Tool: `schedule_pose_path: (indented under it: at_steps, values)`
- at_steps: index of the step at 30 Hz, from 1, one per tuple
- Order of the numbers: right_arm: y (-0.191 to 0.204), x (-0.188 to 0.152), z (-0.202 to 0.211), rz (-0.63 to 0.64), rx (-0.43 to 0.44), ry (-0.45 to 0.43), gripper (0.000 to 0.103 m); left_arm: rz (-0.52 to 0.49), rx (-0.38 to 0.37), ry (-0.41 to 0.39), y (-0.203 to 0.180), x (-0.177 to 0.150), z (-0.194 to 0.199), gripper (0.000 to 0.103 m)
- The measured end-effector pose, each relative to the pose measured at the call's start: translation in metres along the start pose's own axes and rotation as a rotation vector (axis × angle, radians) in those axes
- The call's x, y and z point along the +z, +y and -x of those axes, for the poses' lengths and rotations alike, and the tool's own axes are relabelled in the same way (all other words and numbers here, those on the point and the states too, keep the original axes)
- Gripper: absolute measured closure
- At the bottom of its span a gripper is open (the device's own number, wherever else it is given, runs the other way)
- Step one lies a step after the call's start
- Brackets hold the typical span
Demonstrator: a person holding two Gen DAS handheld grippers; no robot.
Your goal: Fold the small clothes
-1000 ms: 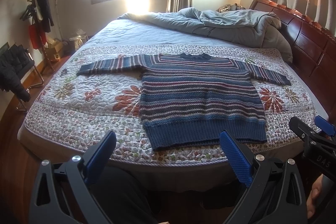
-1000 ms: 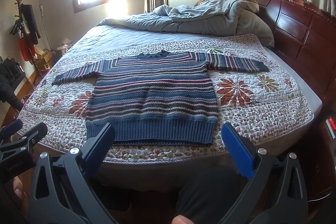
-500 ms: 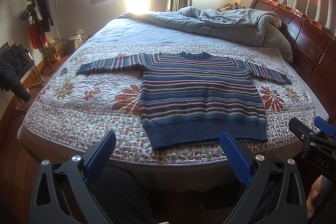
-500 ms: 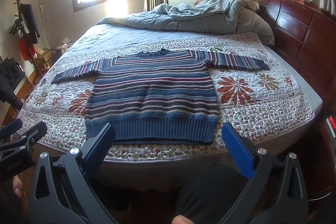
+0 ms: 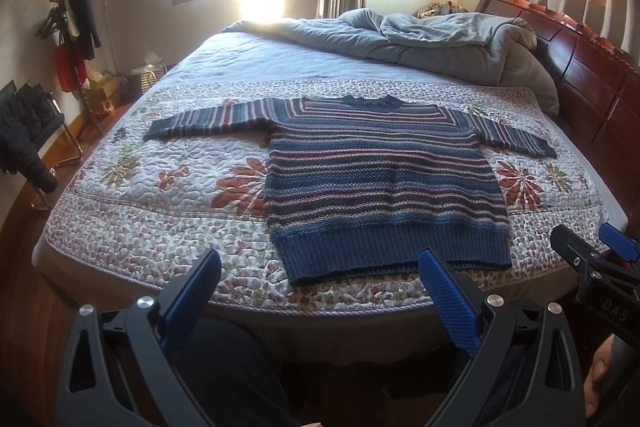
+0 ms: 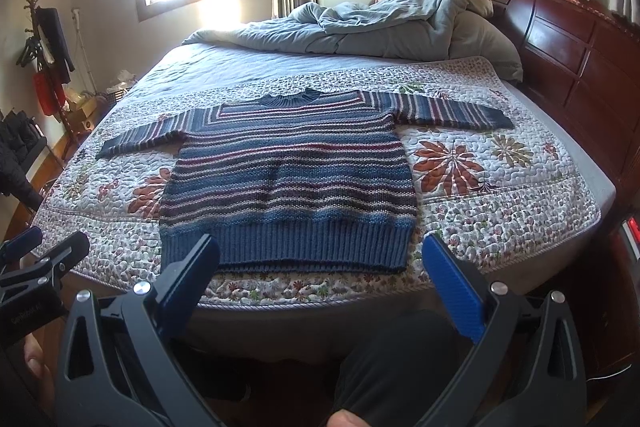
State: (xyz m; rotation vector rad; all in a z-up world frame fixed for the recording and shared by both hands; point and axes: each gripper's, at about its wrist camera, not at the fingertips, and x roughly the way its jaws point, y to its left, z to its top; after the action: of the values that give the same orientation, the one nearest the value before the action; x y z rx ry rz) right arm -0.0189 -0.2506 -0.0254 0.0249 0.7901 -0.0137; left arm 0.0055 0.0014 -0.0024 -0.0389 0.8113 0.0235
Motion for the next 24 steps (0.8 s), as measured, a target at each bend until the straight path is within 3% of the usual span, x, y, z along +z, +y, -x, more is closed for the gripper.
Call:
schedule_pose_path:
  at_steps: [16,18,20,21,24]
  values:
    - [-0.008,0.006,-0.034,-0.014,-0.006,0.022,0.002,-0.022,-0.034,0.018,-0.009,0.013,-0.039,0.004]
    - [-0.017,0.009,-0.038,-0.034,0.038,-0.052,0.002,-0.071,-0.087,-0.016,-0.016,0.013,-0.052,0.004]
    - [-0.032,0.012,-0.046,-0.032,0.068,-0.154,0.002,-0.139,-0.190,-0.037,-0.025,0.013,-0.068,0.004]
    - [-0.043,0.017,-0.059,-0.028,0.080,-0.157,0.002,-0.151,-0.235,-0.021,-0.028,0.016,-0.078,0.004]
    - [-0.090,0.038,-0.115,-0.101,0.078,-0.009,0.003,-0.132,-0.312,0.057,-0.037,0.030,-0.115,0.004]
